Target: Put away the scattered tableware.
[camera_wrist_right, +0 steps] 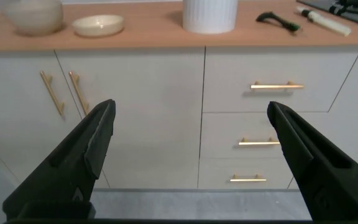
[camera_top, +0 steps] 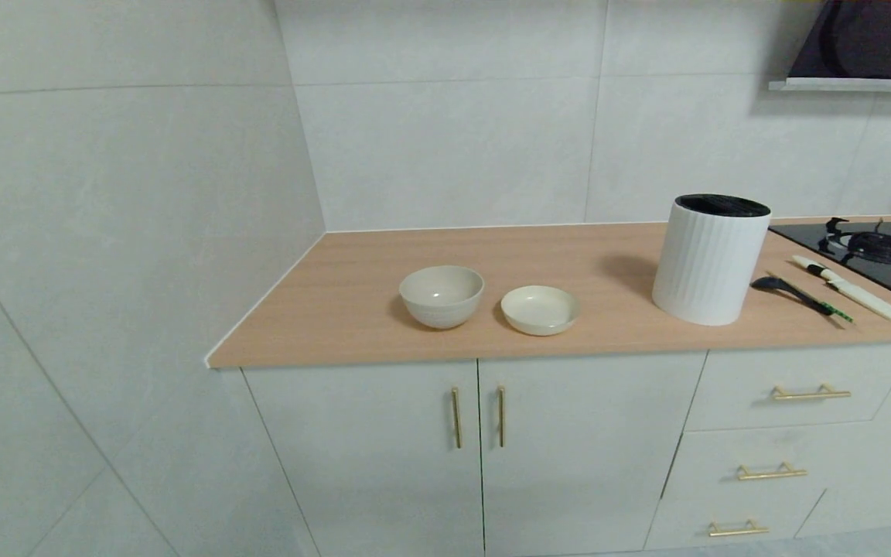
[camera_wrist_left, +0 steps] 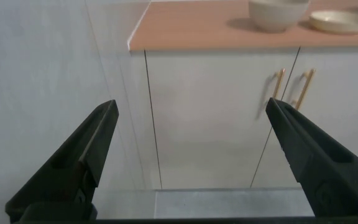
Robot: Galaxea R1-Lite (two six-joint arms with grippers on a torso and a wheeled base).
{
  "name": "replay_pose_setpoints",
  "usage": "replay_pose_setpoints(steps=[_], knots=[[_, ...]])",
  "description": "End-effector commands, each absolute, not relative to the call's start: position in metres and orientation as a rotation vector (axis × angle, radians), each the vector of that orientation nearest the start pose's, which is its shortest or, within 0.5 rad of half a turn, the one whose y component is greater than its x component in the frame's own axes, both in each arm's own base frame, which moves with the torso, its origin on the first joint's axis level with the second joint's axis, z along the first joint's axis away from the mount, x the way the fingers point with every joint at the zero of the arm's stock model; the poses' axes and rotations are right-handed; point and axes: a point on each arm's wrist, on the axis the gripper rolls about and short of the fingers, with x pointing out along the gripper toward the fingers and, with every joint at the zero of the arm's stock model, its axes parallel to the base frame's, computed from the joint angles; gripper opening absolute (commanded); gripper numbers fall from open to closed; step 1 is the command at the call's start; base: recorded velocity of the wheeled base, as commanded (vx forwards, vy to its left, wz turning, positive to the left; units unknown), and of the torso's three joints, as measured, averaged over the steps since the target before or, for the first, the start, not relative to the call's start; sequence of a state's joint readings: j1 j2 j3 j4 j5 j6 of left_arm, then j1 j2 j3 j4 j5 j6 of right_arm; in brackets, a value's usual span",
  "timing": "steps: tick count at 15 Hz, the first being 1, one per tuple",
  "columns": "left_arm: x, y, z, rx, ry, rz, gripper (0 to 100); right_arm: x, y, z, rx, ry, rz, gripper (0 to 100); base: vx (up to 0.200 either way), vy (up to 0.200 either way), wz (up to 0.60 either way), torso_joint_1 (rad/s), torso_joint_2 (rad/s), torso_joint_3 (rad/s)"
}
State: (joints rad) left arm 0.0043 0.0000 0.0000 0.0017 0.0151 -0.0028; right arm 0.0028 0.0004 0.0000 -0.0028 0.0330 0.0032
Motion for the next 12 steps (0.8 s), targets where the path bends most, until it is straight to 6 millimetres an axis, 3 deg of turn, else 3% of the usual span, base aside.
replay_pose_setpoints(steps=[1, 12], knots=[[-0.0228, 0.0002, 0.0753, -0.003, 0.002, 0.020, 100, -0.0228, 0.0007, 0.0758, 0.003, -0.003, 0.035, 100, 0.000, 0.000, 0.00, -0.232, 0.52, 0.290], [-0.0228, 0.0002, 0.0753, -0.003, 0.002, 0.020, 100, -0.0228, 0.0007, 0.0758, 0.005, -0.003, 0.037, 100, 0.000, 0.000, 0.00, -0.194, 0.49, 0.286]])
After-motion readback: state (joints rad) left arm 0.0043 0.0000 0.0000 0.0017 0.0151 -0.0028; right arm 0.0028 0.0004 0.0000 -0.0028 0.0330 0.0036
